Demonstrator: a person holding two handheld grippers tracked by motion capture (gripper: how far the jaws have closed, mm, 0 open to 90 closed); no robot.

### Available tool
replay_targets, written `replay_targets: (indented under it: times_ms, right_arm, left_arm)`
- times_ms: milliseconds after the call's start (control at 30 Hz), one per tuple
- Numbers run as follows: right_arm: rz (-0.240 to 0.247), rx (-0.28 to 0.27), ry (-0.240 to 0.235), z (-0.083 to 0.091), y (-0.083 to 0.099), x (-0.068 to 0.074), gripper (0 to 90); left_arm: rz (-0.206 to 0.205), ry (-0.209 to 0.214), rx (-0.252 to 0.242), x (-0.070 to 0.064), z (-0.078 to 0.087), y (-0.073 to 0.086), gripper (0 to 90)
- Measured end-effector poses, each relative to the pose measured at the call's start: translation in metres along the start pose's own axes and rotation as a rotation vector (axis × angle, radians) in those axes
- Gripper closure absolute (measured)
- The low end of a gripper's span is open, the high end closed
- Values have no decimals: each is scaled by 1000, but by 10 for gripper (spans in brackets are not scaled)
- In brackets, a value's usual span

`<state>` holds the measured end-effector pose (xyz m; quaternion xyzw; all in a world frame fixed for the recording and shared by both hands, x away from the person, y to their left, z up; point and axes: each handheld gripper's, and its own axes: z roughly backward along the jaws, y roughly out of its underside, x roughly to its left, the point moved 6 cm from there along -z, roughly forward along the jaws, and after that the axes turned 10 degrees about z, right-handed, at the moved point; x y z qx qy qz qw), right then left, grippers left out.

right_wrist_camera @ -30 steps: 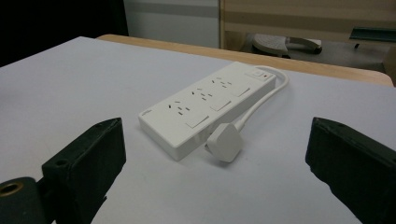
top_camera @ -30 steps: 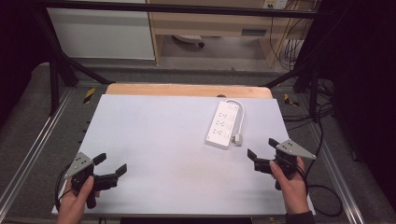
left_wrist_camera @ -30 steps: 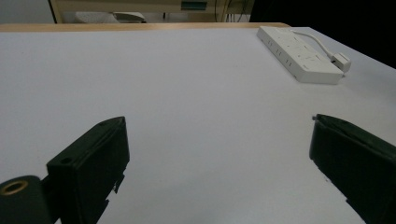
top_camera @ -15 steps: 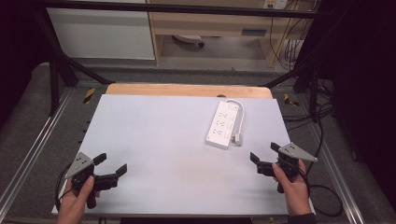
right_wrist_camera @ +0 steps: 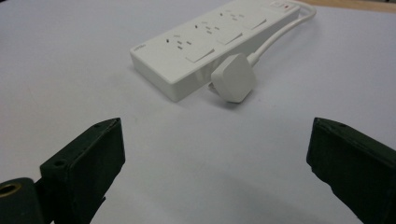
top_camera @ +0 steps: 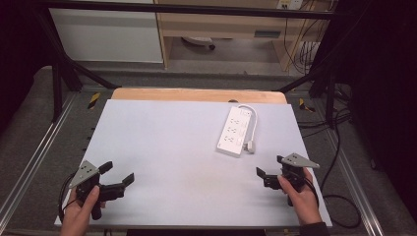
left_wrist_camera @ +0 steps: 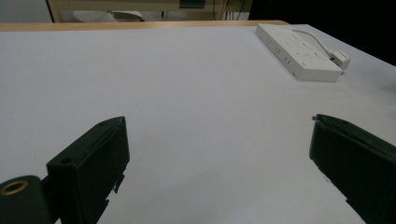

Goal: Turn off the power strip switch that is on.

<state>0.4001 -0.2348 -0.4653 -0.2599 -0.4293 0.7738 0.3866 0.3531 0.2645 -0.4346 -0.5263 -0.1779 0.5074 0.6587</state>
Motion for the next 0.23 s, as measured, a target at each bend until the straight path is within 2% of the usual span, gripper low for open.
replay_targets:
  times_ms: [33, 100, 233]
  right_arm:
    - [6, 23, -6, -4, 3, 2, 45]
    - [11, 37, -7, -7, 4, 3, 43]
    - [26, 87, 13, -17, 9, 1, 41]
  left_arm:
    - [-2, 0, 2, 0, 0, 0, 49]
    - [-3, -1, 3, 0, 0, 0, 49]
    - [-4, 0, 4, 0, 0, 0, 49]
